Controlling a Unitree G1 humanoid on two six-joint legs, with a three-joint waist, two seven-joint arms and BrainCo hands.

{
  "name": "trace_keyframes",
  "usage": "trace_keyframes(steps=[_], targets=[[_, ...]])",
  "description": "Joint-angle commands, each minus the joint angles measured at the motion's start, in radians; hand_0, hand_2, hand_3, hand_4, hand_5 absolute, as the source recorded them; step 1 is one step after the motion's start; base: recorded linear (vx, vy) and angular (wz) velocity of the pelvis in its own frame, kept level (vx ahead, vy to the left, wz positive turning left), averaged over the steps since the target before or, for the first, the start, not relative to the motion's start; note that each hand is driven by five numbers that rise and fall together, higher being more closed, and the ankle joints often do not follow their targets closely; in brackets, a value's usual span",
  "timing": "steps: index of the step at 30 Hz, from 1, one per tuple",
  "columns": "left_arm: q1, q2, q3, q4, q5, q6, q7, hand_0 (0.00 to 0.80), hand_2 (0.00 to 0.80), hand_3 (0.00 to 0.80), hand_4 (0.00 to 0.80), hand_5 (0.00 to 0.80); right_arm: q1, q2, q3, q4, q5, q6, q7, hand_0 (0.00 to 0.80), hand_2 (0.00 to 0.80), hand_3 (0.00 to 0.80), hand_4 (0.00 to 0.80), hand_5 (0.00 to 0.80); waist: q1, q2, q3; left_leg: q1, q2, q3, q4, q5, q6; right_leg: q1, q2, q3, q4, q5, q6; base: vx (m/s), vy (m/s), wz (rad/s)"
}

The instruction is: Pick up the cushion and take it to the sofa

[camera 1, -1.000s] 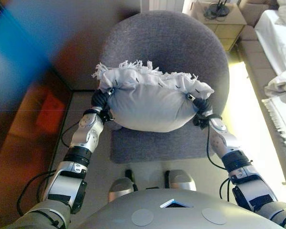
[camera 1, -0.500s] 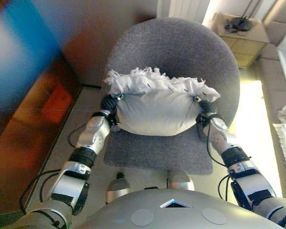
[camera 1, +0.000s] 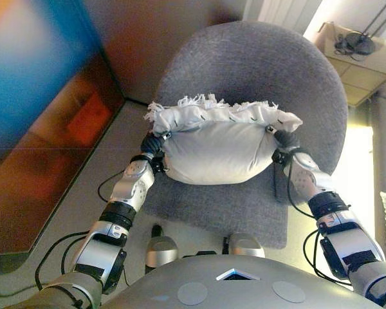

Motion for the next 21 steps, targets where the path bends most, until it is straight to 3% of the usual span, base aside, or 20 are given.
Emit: trace_keyframes(steps=[1, 10, 13, 14, 15, 17, 18, 19, 21], targets=[[-0.116, 0.06, -0.036, -0.079, -0.035, -0.038, 0.018, 0.8, 0.8, 0.8, 0.8, 0.8, -0.197, -0.021, -0.077, 0.018, 0.039, -0.075, -0.035, 0.8, 0.8, 0.8, 0.8, 0.8, 0.04, -0.039, -0.016, -0.065, 0.013, 0.013, 0.164, -0.059, 0.032, -0.064, -0.098, 0.016, 0.166, -0.055, 0.054, -0.048, -0.053, 0.29], [-0.164, 0.086, -0.04, -0.105, -0.064, -0.078, 0.078, 0.8, 0.8, 0.8, 0.8, 0.8, -0.35, -0.052, -0.056, 0.127, 0.063, -0.052, -0.065, 0.8, 0.8, 0.8, 0.8, 0.8, 0.101, -0.073, 0.061, -0.184, 0.041, -0.042, 0.231, -0.047, 0.004, -0.077, -0.091, -0.01, 0.158, -0.056, 0.055, -0.069, -0.091, 0.24], [-0.207, 0.094, -0.058, -0.097, -0.077, -0.055, 0.069, 0.8, 0.8, 0.8, 0.8, 0.8, -0.407, -0.06, -0.042, 0.185, 0.103, -0.011, -0.052, 0.8, 0.8, 0.8, 0.8, 0.8, 0.114, -0.089, 0.095, -0.232, 0.05, -0.058, 0.25, -0.038, -0.001, -0.097, -0.083, -0.016, 0.16, -0.052, 0.056, -0.138, -0.109, 0.14], [-0.219, 0.096, -0.064, -0.095, -0.075, -0.045, 0.063, 0.8, 0.8, 0.8, 0.8, 0.8, -0.42, -0.064, -0.042, 0.21, 0.128, 0.0, -0.055, 0.16, 0.16, 0.16, 0.16, 0.16, 0.118, -0.095, 0.102, -0.243, 0.052, -0.062, 0.253, -0.034, -0.002, -0.101, -0.079, -0.017, 0.16, -0.051, 0.056, -0.076, -0.101, 0.09], [-0.228, 0.098, -0.071, -0.094, -0.074, -0.036, 0.055, 0.8, 0.8, 0.8, 0.8, 0.8, -0.429, -0.069, -0.043, 0.231, 0.146, 0.011, -0.06, 0.0, 0.0, 0.0, 0.0, 0.0, 0.12, -0.1, 0.107, -0.25, 0.055, -0.066, 0.253, -0.031, -0.004, -0.103, -0.076, -0.019, 0.159, -0.051, 0.057, -0.03, -0.091, 0.18], [-0.233, 0.104, -0.079, -0.104, -0.076, -0.025, 0.043, 0.8, 0.8, 0.8, 0.8, 0.8, -0.433, -0.079, -0.044, 0.255, 0.162, 0.004, -0.07, 0.0, 0.0, 0.0, 0.0, 0.0, 0.125, -0.106, 0.114, -0.254, 0.058, -0.07, 0.252, -0.027, -0.006, -0.1, -0.073, -0.024, 0.156, -0.052, 0.057, 0.016, -0.061, 0.17], [-0.235, 0.107, -0.088, -0.122, -0.083, -0.015, 0.042, 0.649, 0.649, 0.649, 0.649, 0.649, -0.441, -0.079, -0.048, 0.275, 0.174, 0.001, -0.083, 0.0, 0.0, 0.0, 0.0, 0.0, 0.129, -0.109, 0.118, -0.257, 0.059, -0.073, 0.249, -0.022, -0.006, -0.096, -0.07, -0.025, 0.151, -0.051, 0.057, 0.034, -0.039, 0.06], [-0.238, 0.109, -0.093, -0.128, -0.082, -0.01, 0.043, 0.0, 0.0, 0.0, 0.0, 0.0, -0.448, -0.078, -0.051, 0.287, 0.178, 0.0, -0.09, 0.0, 0.0, 0.0, 0.0, 0.0, 0.131, -0.111, 0.12, -0.257, 0.06, -0.075, 0.246, -0.02, -0.007, -0.094, -0.069, -0.026, 0.148, -0.051, 0.058, 0.034, -0.034, 0.08], [-0.248, 0.111, -0.101, -0.129, -0.078, -0.006, 0.051, 0.0, 0.0, 0.0, 0.0, 0.0, -0.462, -0.077, -0.055, 0.299, 0.173, -0.006, -0.121, 0.0, 0.0, 0.0, 0.0, 0.0, 0.132, -0.111, 0.125, -0.259, 0.061, -0.075, 0.244, -0.016, -0.008, -0.092, -0.069, -0.025, 0.145, -0.049, 0.059, 0.007, -0.005, 0.07]])
